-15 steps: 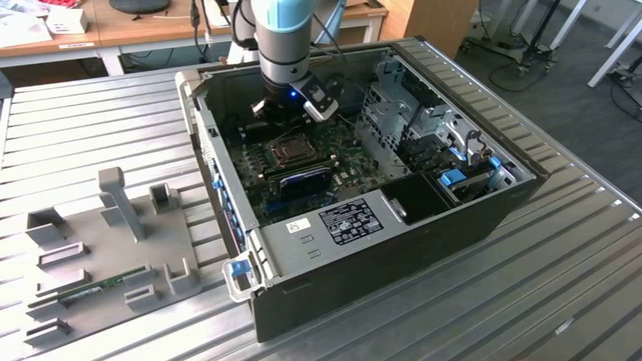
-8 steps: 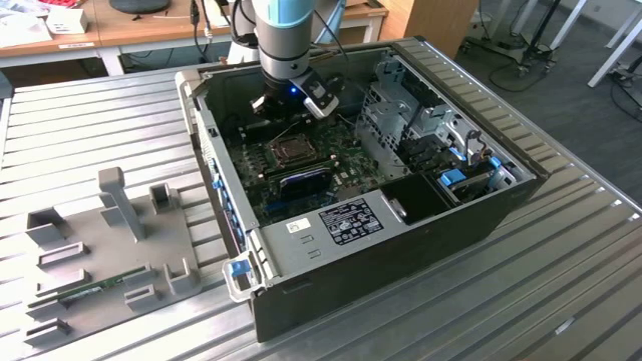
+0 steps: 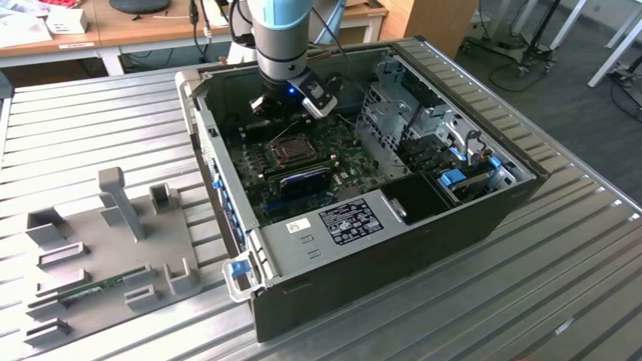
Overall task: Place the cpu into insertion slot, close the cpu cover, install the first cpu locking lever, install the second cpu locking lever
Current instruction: 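Install the first cpu locking lever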
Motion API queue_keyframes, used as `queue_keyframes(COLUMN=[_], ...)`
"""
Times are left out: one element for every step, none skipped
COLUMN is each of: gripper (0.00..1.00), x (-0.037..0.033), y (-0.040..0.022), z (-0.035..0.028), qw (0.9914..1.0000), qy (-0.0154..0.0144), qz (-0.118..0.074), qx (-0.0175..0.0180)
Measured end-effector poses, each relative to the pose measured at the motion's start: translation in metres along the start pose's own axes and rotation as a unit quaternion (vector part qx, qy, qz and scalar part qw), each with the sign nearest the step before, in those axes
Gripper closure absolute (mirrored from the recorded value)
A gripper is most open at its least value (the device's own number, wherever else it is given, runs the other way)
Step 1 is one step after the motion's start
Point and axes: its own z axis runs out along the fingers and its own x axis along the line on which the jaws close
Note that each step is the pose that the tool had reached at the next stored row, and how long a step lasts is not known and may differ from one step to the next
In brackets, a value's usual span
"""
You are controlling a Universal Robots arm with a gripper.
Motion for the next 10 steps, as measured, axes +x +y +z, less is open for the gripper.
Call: queue_keyframes(gripper=[0.89, 0.89, 0.89, 0.89, 0.89, 0.89, 0.89, 0.89, 0.89, 0.89], x=[0.0007, 0.0016, 0.0025, 0.0037, 0.0047, 0.0057, 0.0068, 0.0079, 0.0091, 0.0101], y=[0.0, 0.0001, 0.0, 0.0, 0.0001, 0.0001, 0.0001, 0.0001, 0.0002, 0.0002], z=[-0.0001, -0.0003, -0.0005, -0.0007, -0.0009, -0.001, -0.0012, -0.0014, -0.0017, -0.0018], qw=[1.0, 1.0, 1.0, 1.0, 1.0, 1.0, 1.0, 1.0, 1.0, 1.0], qy=[-0.0001, -0.0001, -0.0001, -0.0001, -0.0001, -0.0001, -0.0001, -0.0001, -0.0002, -0.0002], qz=[0.0, 0.0, 0.0, 0.0, 0.0, 0.0, 0.0, 0.0, 0.0, 0.0], qx=[0.0, 0.0, 0.0001, 0.0001, 0.0001, 0.0001, 0.0001, 0.0002, 0.0002, 0.0002])
